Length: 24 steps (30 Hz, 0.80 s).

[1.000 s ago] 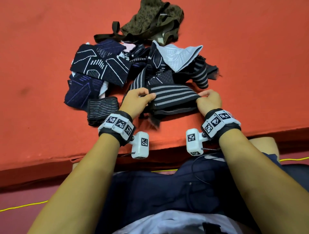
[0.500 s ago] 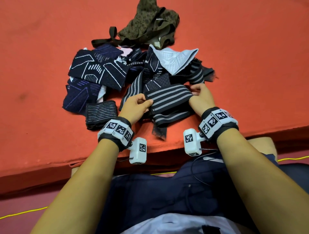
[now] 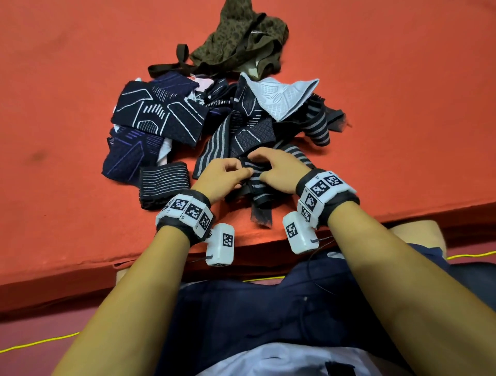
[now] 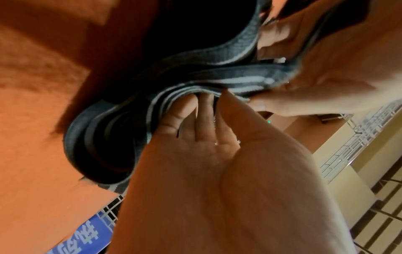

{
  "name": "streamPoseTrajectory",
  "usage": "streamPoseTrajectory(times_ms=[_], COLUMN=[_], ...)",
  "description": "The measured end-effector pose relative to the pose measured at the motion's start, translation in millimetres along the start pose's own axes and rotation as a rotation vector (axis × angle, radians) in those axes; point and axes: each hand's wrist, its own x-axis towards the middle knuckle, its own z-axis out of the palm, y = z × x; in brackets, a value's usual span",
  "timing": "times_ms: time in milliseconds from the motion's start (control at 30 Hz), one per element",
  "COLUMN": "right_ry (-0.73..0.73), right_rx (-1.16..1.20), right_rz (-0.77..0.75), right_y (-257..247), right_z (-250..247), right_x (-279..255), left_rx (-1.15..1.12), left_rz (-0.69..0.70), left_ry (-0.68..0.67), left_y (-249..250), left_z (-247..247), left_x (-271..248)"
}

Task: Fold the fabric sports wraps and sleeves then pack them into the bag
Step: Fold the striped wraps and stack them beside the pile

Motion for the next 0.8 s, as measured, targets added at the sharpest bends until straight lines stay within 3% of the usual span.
streamPoseTrajectory(times_ms=[133,300,400,500,667,800], right_ry=[-0.027,-0.066,0.040,0.167,0.236,0.166], right_rx=[-0.042,-0.007,-0.020,0.017,0.056,0.066], right_rz=[0.002,0.023,0.024,0.051,0.082,0.016], right_y=[0,1,4,8,19,20], right_z=[4,0,-3,-8,-9,-10], right_x=[2,1,3,7,9,5], left_rx=[-0.101,-0.280,-0.133,0.050,0.067,0.222], left_rz=[0.022,-0.065,-0.099,-0.091,-0.076,0.019], left_ry=[0.007,0.090,0.078,-0.026,-0.260,-0.212], left_y=[6,2,-8,-7,-3,-8], left_z=[0,-2,-3,-3,2,4], left_x=[-5,-5,-6,-9,-9,-7])
